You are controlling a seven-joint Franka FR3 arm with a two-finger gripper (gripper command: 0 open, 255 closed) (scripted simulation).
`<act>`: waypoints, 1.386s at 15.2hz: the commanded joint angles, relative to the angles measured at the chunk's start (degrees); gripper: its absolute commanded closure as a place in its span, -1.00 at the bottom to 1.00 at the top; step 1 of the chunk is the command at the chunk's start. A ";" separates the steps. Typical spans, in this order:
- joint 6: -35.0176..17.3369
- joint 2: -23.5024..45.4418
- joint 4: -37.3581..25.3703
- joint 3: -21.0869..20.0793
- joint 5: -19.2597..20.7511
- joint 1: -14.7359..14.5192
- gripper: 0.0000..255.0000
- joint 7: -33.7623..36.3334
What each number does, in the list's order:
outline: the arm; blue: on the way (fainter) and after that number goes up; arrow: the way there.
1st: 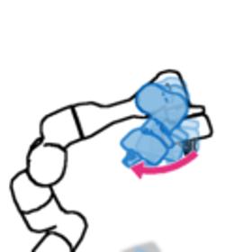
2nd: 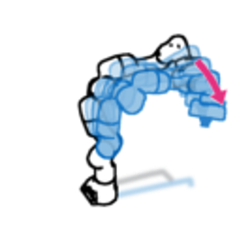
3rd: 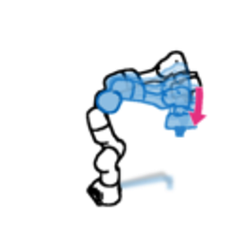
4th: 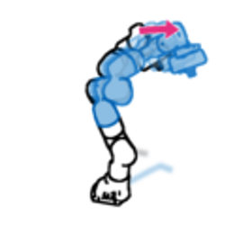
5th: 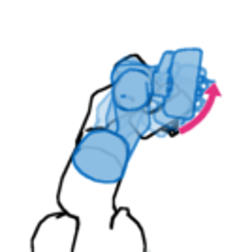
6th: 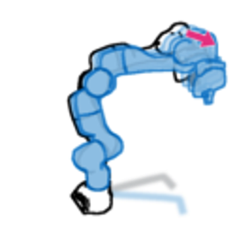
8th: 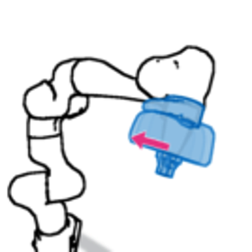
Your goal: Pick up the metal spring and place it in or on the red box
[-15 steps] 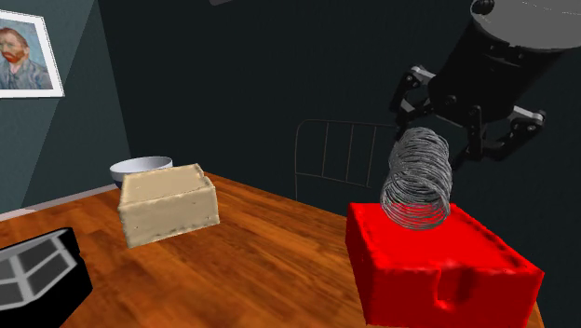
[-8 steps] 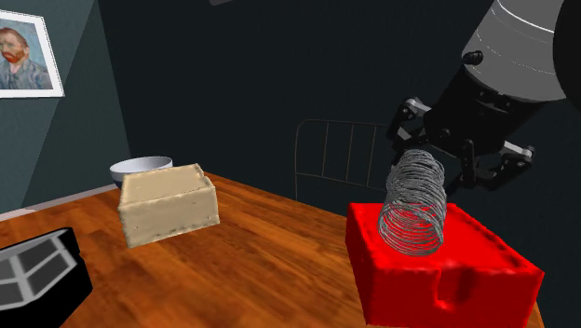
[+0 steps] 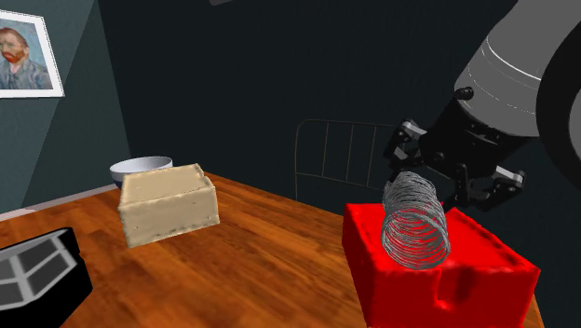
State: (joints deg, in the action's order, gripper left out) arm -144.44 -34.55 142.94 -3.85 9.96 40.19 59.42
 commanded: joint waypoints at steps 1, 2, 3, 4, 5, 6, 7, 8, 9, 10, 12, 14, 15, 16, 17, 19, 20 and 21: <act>-0.07 -0.01 0.05 -0.01 0.01 0.00 1.00 0.01; -0.07 -0.01 0.05 -0.01 0.01 0.00 1.00 0.01; -0.07 -0.01 0.05 -0.01 0.01 0.00 1.00 0.01; -0.07 -0.01 0.05 -0.01 0.01 0.00 1.00 0.01; -0.08 -0.01 0.05 -0.01 0.01 0.00 -1.00 0.02; -0.08 -0.01 0.05 -0.01 0.01 0.00 -1.00 0.01; -0.08 0.00 0.04 -0.01 0.01 0.00 -1.00 0.01; -0.08 0.00 0.04 -0.01 0.01 0.00 -1.00 0.01; -0.08 0.00 0.04 0.00 0.01 0.00 -1.00 0.01; -0.07 -0.01 0.05 -0.01 0.01 0.00 -1.00 0.01; 4.04 -3.34 -0.71 -0.01 -0.64 -0.64 -1.00 -0.40; 7.75 -6.04 -1.68 -0.08 -1.14 -1.14 -1.00 -0.70; 7.75 -6.04 -1.68 -0.08 -1.14 -1.14 -1.00 -0.70; 7.75 -6.05 -1.67 -0.08 -1.14 -1.14 -1.00 -0.70; 7.75 -6.05 -1.67 -0.08 -1.14 -1.14 -1.00 -0.70; 7.75 -6.04 -1.68 -0.08 -1.14 -1.14 -1.00 -0.70; 7.75 -6.04 -1.68 -0.08 -1.14 -1.14 -1.00 -0.70; 7.75 -6.04 -1.68 -0.08 -1.14 -1.14 -1.00 -0.70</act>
State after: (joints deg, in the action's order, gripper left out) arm -136.71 -40.59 141.26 -3.93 8.82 39.06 58.72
